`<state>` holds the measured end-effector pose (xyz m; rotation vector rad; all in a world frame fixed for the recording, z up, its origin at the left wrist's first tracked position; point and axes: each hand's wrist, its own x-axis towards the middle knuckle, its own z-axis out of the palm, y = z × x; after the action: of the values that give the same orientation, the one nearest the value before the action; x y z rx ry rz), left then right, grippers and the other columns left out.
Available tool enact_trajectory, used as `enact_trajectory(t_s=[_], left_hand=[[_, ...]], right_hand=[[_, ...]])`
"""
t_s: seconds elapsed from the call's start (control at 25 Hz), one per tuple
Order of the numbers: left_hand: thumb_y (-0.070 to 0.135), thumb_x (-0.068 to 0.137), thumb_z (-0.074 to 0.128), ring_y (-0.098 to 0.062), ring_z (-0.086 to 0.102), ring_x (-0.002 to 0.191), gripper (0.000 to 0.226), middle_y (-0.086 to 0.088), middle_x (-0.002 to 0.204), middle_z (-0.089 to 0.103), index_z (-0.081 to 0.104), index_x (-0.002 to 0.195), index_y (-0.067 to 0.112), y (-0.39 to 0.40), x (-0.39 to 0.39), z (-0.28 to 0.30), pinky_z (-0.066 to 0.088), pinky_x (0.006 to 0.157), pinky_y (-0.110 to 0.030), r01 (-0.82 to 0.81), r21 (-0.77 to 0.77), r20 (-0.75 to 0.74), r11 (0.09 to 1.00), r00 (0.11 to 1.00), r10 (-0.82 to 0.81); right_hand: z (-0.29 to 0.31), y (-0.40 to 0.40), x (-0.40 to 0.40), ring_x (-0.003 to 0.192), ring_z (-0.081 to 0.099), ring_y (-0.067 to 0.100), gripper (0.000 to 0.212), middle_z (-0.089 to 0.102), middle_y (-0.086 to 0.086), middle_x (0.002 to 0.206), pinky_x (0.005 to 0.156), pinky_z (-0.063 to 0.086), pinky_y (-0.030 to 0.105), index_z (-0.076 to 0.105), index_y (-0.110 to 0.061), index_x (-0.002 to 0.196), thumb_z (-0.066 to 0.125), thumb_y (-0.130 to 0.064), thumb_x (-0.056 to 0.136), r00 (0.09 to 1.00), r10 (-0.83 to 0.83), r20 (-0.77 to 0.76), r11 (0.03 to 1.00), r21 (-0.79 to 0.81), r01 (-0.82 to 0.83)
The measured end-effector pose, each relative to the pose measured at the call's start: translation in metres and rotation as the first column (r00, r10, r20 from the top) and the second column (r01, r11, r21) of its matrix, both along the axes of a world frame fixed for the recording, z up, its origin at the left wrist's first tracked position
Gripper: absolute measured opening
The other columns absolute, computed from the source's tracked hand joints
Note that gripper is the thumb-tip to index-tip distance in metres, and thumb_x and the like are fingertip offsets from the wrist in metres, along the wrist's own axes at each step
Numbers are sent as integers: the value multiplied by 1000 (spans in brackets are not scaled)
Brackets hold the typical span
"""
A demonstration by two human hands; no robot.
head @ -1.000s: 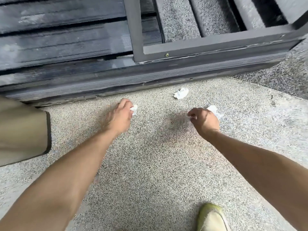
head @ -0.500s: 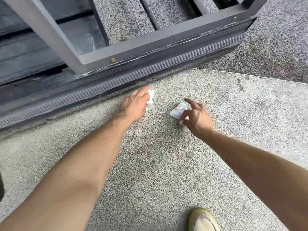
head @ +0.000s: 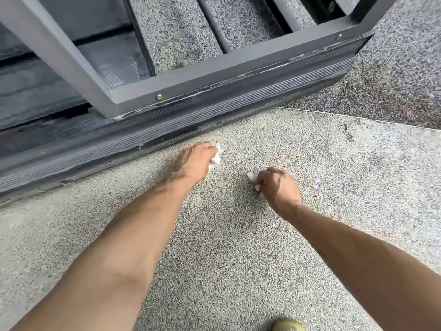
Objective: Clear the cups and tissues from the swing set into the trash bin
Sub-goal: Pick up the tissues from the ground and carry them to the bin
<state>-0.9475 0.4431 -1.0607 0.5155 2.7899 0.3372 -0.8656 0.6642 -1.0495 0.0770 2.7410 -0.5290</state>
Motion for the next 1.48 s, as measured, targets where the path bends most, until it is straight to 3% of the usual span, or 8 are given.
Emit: enact_trajectory(t_s=[0.12, 0.28, 0.36, 0.6, 0.76, 1.12, 1.2, 1.48], left_hand=[[-3, 86, 59, -14, 56, 73, 28, 2, 88, 49, 53, 106, 16, 1, 4, 3, 51, 68, -25, -51, 19, 37, 998, 998, 51], [-2, 81, 65, -16, 55, 92, 54, 1, 106, 52, 48, 128, 20, -6, 20, 11, 53, 86, -34, -59, 44, 84, 997, 995, 56], [3, 84, 64, -14, 54, 94, 43, 1, 108, 50, 55, 123, 19, -11, 27, 18, 52, 90, -34, -83, 49, 110, 995, 991, 78], [10, 93, 56, -16, 57, 82, 24, 5, 106, 47, 61, 115, 18, -32, 50, 59, 49, 63, -22, -226, 235, 77, 946, 974, 214], [11, 93, 56, -15, 56, 81, 24, 0, 108, 51, 63, 116, 16, -45, 65, 109, 45, 66, -18, -267, 341, -4, 902, 959, 285], [18, 93, 57, -11, 48, 98, 19, 1, 109, 57, 63, 110, 14, -75, 131, 336, 34, 71, -22, -339, 385, -184, 858, 883, 431], [22, 93, 57, -13, 49, 98, 18, 2, 107, 58, 63, 109, 17, -85, 141, 409, 35, 70, -26, -341, 366, -239, 866, 865, 442], [24, 91, 59, -14, 48, 94, 12, 6, 96, 59, 63, 100, 20, -127, 167, 666, 37, 69, -27, -253, 340, -451, 906, 801, 393]], right_hand=[[6, 2, -4, 66, 62, 13, 12, 64, 0, 94, 56, 56, 28, 63, -19, 103, 54, -17, 95, 1000, -18, -23, 999, -31, 17], [15, 5, -4, 69, 61, 12, 21, 65, 0, 101, 54, 49, 21, 62, -20, 114, 51, -19, 96, 991, -119, -55, 982, -151, 110], [20, 0, -4, 74, 61, 16, 22, 66, 4, 106, 57, 51, 22, 63, -18, 113, 56, -14, 93, 992, -86, -90, 990, -123, 75], [56, -31, -6, 75, 63, 15, 18, 65, -1, 102, 61, 58, 31, 66, -19, 107, 57, -14, 92, 979, -32, -201, 984, -178, -5], [102, -53, -12, 76, 62, 17, 19, 64, 1, 101, 60, 57, 30, 65, -17, 106, 50, -16, 96, 955, 69, -288, 975, -182, -125], [331, -94, 14, 90, 53, 17, 20, 63, 2, 103, 65, 47, 27, 66, -20, 108, 54, -14, 93, 914, 141, -380, 970, -133, -204], [408, -103, 21, 92, 54, 20, 19, 65, 2, 103, 72, 51, 35, 67, -22, 106, 55, -17, 93, 902, 156, -403, 966, -127, -224], [676, -124, 32, 90, 49, 17, 15, 65, -8, 95, 67, 44, 31, 69, -28, 99, 65, -21, 87, 797, 206, -568, 937, -120, -328]])
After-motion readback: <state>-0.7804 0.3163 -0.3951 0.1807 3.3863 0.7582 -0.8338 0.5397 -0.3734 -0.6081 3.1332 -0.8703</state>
